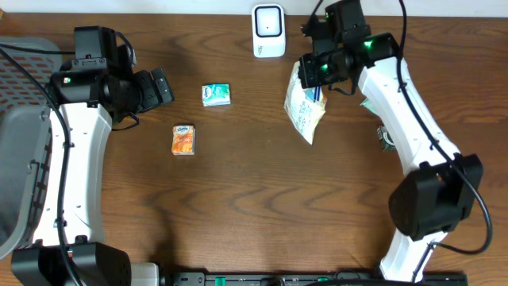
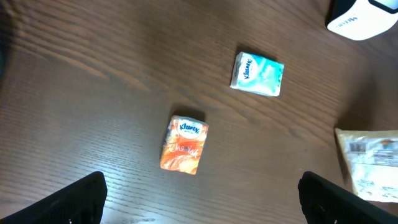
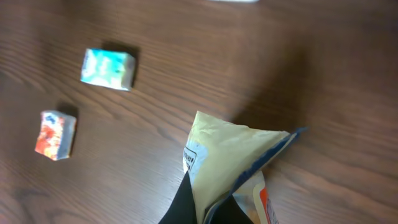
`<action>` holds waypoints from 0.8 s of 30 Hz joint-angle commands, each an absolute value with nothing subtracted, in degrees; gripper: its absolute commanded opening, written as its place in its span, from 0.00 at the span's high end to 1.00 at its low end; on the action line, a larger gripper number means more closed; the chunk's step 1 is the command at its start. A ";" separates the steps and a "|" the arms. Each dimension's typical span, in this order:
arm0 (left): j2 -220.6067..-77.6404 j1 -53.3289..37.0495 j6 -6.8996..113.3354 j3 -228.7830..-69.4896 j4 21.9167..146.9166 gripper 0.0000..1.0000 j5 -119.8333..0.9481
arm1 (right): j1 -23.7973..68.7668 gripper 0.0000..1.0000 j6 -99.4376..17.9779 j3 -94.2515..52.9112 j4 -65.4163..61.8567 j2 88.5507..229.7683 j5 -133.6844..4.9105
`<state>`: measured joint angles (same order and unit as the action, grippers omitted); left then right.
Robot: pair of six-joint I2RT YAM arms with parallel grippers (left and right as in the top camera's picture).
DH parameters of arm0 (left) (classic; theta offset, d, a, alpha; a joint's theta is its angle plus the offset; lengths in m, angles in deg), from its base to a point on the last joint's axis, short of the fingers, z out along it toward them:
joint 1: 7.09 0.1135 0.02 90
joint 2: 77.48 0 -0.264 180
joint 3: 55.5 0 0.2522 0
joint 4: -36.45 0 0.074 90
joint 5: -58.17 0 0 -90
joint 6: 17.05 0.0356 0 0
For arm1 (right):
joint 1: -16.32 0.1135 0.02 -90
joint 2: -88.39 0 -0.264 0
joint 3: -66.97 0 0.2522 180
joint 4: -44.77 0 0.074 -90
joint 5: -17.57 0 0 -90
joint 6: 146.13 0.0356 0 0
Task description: Scan the item barcode
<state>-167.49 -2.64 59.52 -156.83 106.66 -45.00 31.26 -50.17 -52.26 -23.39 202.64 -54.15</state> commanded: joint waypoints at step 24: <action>-171.63 -4.65 52.25 -154.75 104.65 0.02 -47.25 | 23.85 0.72 -53.69 -52.68 -29.29 220.72 -44.64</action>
